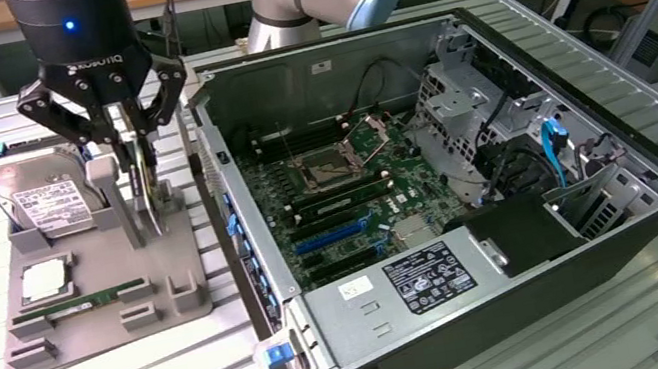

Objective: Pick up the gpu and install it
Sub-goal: 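Pick up the gpu and move the gpu toward the slot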

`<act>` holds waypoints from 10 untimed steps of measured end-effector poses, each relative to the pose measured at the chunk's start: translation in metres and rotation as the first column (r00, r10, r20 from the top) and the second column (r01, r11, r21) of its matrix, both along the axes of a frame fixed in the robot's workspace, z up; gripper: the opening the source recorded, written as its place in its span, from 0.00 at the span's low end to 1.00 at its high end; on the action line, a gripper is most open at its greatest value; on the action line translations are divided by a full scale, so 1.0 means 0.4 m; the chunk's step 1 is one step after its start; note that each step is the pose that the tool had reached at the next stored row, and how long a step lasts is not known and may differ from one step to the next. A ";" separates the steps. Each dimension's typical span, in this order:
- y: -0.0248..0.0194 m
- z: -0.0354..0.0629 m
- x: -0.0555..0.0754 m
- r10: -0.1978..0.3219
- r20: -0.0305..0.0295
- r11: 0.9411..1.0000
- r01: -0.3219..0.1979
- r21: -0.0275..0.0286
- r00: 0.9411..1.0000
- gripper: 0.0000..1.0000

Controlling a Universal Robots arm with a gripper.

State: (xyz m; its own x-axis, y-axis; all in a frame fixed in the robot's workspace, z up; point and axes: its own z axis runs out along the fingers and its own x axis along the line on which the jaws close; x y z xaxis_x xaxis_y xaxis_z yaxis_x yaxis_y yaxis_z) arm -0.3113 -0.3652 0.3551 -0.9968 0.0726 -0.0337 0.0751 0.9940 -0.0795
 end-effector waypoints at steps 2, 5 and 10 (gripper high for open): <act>0.000 0.002 0.000 0.000 0.000 1.000 0.000 0.000 1.000 0.27; 0.000 0.006 0.000 0.000 0.000 1.000 0.000 0.000 1.000 0.27; 0.000 0.013 0.000 0.000 0.000 1.000 0.000 0.000 1.000 0.27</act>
